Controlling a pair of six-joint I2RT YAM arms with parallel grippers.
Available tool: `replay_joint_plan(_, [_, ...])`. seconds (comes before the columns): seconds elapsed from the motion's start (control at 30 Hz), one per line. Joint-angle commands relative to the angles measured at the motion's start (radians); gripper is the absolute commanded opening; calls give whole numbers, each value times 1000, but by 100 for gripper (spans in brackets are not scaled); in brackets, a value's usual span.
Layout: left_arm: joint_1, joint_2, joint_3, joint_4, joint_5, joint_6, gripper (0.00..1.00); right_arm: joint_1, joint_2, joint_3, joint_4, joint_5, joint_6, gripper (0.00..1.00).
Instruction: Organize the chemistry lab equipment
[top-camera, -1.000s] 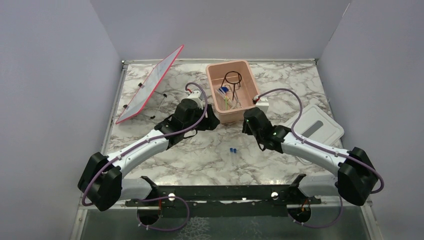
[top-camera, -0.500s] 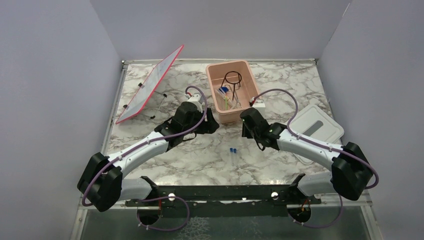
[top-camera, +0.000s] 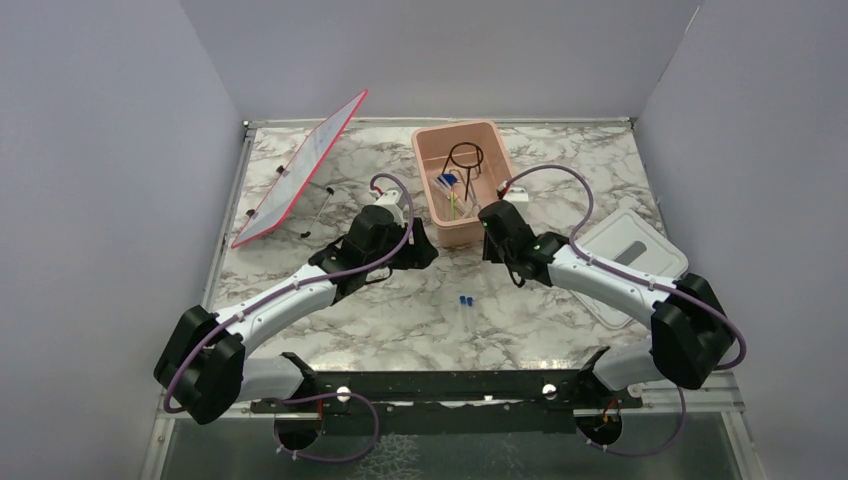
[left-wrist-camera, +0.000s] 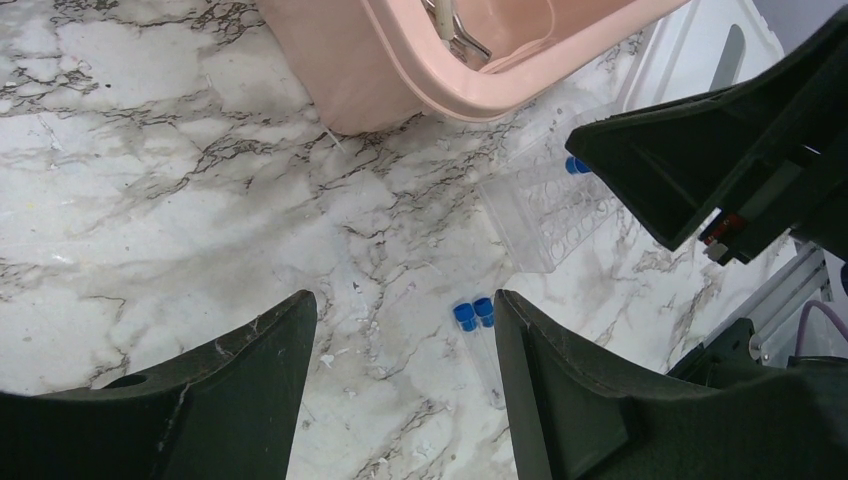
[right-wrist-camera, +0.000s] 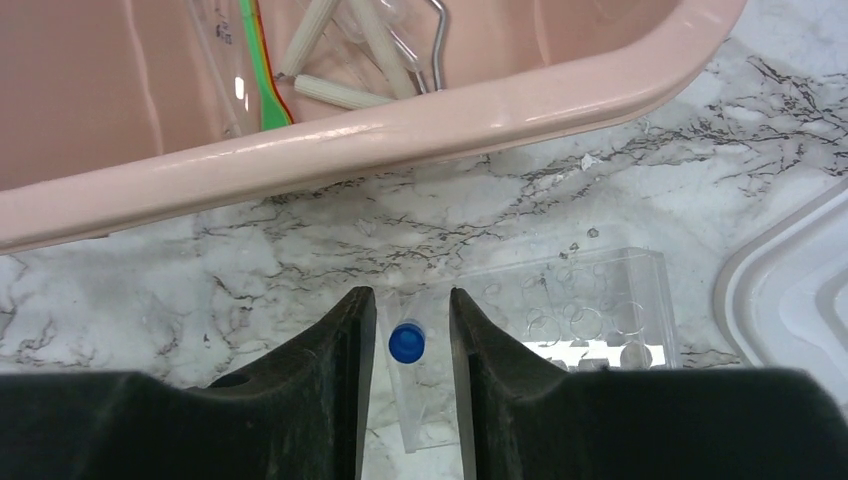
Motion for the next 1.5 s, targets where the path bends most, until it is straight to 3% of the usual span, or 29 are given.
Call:
replay_joint_plan(0.0, [5,-28,-8,28,18,-9,68,-5,30,23,24,-29,-36,35])
replay_joint_plan(0.93, [5,-33,-20,28,23,-22,68,-5,-14,34,-106,-83,-24,26])
replay_joint_plan(1.47, [5,-44,-26,27,16,-23,68,-5,-67,-26,-43,-117,-70,24])
